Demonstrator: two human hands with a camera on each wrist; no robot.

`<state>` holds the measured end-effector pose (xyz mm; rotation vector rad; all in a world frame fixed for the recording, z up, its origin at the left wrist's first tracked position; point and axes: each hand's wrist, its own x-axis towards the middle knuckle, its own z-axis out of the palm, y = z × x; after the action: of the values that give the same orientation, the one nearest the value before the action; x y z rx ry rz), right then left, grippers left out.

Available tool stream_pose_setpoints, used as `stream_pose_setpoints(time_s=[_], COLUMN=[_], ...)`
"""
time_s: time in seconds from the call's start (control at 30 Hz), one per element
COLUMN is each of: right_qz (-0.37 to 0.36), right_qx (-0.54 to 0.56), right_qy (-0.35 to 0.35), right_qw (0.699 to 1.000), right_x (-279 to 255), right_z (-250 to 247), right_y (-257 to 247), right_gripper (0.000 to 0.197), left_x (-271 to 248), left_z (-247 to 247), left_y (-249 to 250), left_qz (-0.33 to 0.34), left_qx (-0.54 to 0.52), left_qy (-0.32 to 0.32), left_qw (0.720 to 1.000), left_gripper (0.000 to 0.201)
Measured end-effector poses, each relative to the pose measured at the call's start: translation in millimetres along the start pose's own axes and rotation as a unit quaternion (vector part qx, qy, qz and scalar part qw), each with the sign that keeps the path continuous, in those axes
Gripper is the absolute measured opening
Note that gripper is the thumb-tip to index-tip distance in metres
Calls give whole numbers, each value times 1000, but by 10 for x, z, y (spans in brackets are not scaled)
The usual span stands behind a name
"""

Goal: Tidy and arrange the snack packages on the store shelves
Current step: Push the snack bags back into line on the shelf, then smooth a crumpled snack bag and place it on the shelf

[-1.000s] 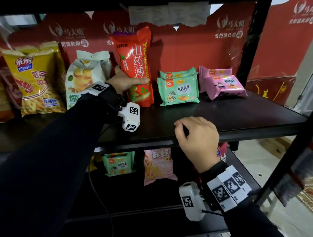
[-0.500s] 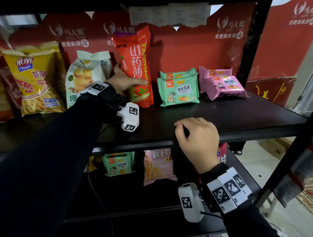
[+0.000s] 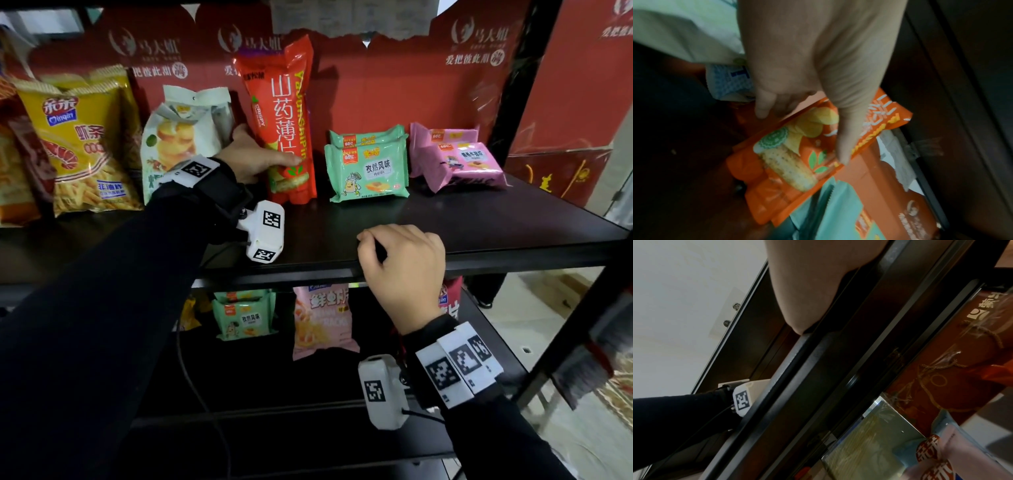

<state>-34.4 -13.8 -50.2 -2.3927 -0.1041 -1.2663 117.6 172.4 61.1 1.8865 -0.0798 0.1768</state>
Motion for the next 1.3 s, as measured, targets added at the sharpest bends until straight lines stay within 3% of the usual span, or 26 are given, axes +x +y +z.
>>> stream_pose_setpoints(time_s=[0.2, 0.4, 0.57, 0.67, 0.73, 0.83, 0.93, 1.07, 1.17, 1.3], right_qz=[-3, 10, 90, 88, 73, 68, 101, 202, 280, 313], right_qx=[-13, -12, -19, -2, 13, 91, 173, 246, 252, 233], right_qy=[3, 15, 4, -30, -62, -143, -234, -336, -364, -355], right_qw=[1000, 1000, 996, 996, 995, 983, 951, 887, 852, 850], right_x=[-7, -12, -13, -9, 19, 136, 378, 664, 767, 785], right_z=[19, 24, 85, 173, 262, 419, 614, 840, 980, 999], right_y=[12, -14, -255, -572, -857, -1309, -1675, -1953, -2051, -2058], right_gripper=[25, 29, 24, 19, 19, 20, 23, 17, 19, 34], left_x=[-376, -786, -867, -839, -770, -642, -547, -492, -465, -436], left_z=[-95, -372, -871, -1199, -1395, -1605, -1685, -1673, -1670, -1698], left_y=[83, -20, -269, -406, -482, -571, -645, -716, -758, -787], left_qz=[-5, 100, 133, 130, 117, 83, 58, -2, -21, -36], left_qx=[53, 66, 75, 64, 56, 60, 104, 107, 108, 54], left_qy=[-13, 68, 131, 145, 142, 118, 55, -18, -38, -59], left_qw=[999, 991, 980, 979, 981, 988, 991, 994, 993, 996], left_gripper=[85, 25, 13, 4, 12, 7, 13, 46, 57, 49])
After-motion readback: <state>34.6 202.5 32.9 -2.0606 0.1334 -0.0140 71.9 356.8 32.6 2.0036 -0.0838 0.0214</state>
